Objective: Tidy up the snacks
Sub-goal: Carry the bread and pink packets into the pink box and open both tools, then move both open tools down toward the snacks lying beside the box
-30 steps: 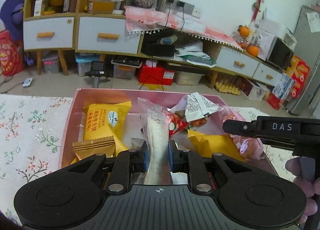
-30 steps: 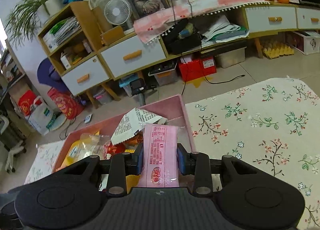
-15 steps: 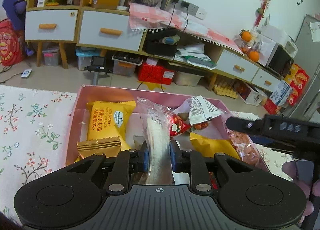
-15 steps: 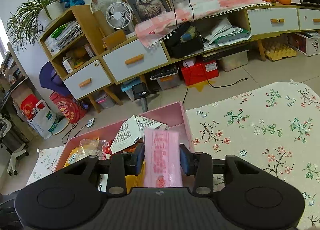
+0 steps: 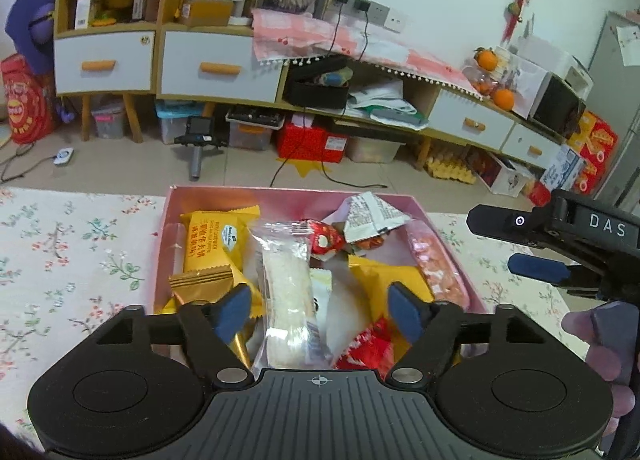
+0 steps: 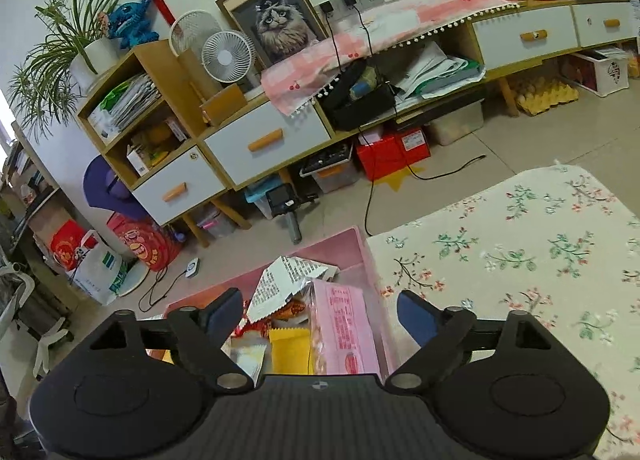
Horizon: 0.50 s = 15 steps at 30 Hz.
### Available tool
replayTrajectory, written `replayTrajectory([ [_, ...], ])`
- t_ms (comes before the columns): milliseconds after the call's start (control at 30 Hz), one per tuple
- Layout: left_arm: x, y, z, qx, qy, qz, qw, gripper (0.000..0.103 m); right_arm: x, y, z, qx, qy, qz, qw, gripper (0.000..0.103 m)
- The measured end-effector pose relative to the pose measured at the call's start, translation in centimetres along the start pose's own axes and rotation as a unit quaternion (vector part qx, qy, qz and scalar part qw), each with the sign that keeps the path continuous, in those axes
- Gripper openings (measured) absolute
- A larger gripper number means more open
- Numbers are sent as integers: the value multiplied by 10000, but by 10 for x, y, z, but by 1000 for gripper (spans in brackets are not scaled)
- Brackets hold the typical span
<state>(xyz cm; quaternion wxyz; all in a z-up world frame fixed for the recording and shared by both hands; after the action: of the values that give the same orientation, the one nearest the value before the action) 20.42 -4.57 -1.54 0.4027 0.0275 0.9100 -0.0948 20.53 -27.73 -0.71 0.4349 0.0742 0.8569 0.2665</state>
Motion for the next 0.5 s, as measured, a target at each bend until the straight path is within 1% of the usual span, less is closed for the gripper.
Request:
replayTrajectory([
  [67,1,-2,-12,-42,-11,95,9999,86,1,4,-7,45,20,-7,10000,69],
  [133,3,-5,-23,-109,-19,214,9997,88,2,9,-15,112,59,-2,9999,73],
  [300,12,-9,-49,-215,61,407,9989,95,9,23,-35,164,226,-171,9995,77],
  [500,27,-13,-74,-315,263,576,9975,99,25,41,-55,278,428,-532,9973,78],
])
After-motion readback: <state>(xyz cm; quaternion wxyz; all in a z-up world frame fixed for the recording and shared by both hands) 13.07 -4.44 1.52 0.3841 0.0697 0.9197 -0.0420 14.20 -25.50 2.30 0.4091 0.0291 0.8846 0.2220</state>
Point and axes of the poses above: each gripper's, at about its wrist camera, not at the fingertips, and z roughly the way its jaws point, y to its left, x to its underside, the point moved 3 cm from there along z, roughly the way its jaws point, and after that the axes turned 8 degrees about -x, right-handed, at the moved point
